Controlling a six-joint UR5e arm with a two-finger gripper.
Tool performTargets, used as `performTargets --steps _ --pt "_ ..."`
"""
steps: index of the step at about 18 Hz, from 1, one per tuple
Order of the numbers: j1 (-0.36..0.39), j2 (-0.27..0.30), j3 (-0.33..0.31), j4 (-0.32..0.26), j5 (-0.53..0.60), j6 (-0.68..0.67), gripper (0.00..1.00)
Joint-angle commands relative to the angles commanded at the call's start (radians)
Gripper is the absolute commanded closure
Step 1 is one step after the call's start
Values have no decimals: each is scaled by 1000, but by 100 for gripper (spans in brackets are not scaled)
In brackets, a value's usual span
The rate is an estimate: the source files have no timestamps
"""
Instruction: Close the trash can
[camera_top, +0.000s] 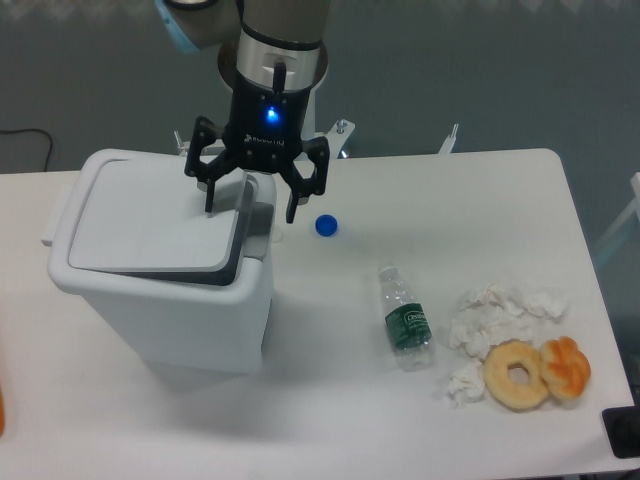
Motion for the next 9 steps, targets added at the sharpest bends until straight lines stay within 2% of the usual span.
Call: performTargets --steps 9 --pt "-2 -31 0 12 6 -2 0"
